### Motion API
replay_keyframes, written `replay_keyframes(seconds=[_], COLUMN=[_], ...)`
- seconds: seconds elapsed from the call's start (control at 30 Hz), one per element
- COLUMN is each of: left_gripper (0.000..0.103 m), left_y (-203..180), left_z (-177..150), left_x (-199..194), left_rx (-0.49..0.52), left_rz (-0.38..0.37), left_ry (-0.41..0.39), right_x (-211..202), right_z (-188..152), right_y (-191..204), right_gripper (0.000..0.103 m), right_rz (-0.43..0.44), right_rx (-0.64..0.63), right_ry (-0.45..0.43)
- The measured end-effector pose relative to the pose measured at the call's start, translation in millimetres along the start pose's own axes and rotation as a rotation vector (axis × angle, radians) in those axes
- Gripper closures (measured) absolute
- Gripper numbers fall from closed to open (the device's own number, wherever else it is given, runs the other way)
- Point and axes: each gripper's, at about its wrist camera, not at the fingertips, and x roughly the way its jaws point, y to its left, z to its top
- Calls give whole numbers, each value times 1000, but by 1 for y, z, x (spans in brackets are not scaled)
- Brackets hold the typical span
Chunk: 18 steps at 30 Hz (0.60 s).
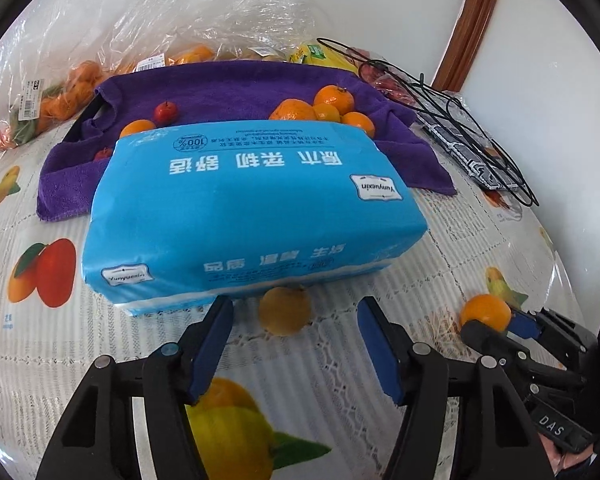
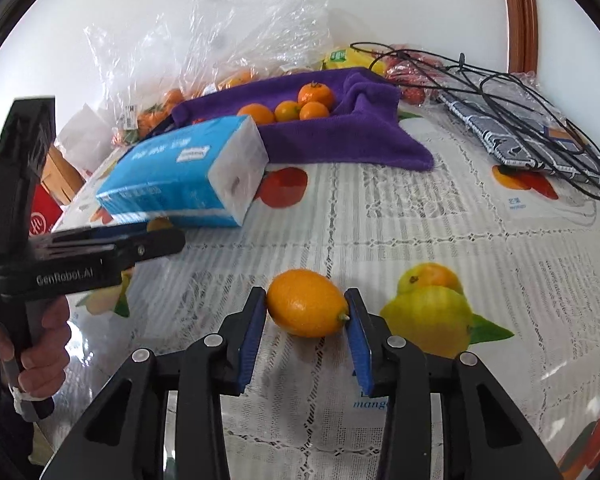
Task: Organize fruits
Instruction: 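Grasp the oval orange fruit with the right gripper while the left gripper grasps a small brown fruit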
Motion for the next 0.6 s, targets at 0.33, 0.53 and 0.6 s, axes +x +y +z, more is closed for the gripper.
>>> replay_keyframes(seconds=[0.33,0.53,0.6], left_gripper=[78,78,78], left_y=[3,12,14], left_z=[-3,-5,-8], left_x=[-1,-7,-10], left_rx=[-19,-40,-41], left_rz=[60,25,19], left_ry=[-21,-3,-2], right_x=[-1,-3,-3], right_z=[1,-2,-3], right_y=[-6,4,8], right_gripper=[65,70,70], right_rz=[38,36,35], right_rx=[28,19,16], right_ry=[-6,4,6])
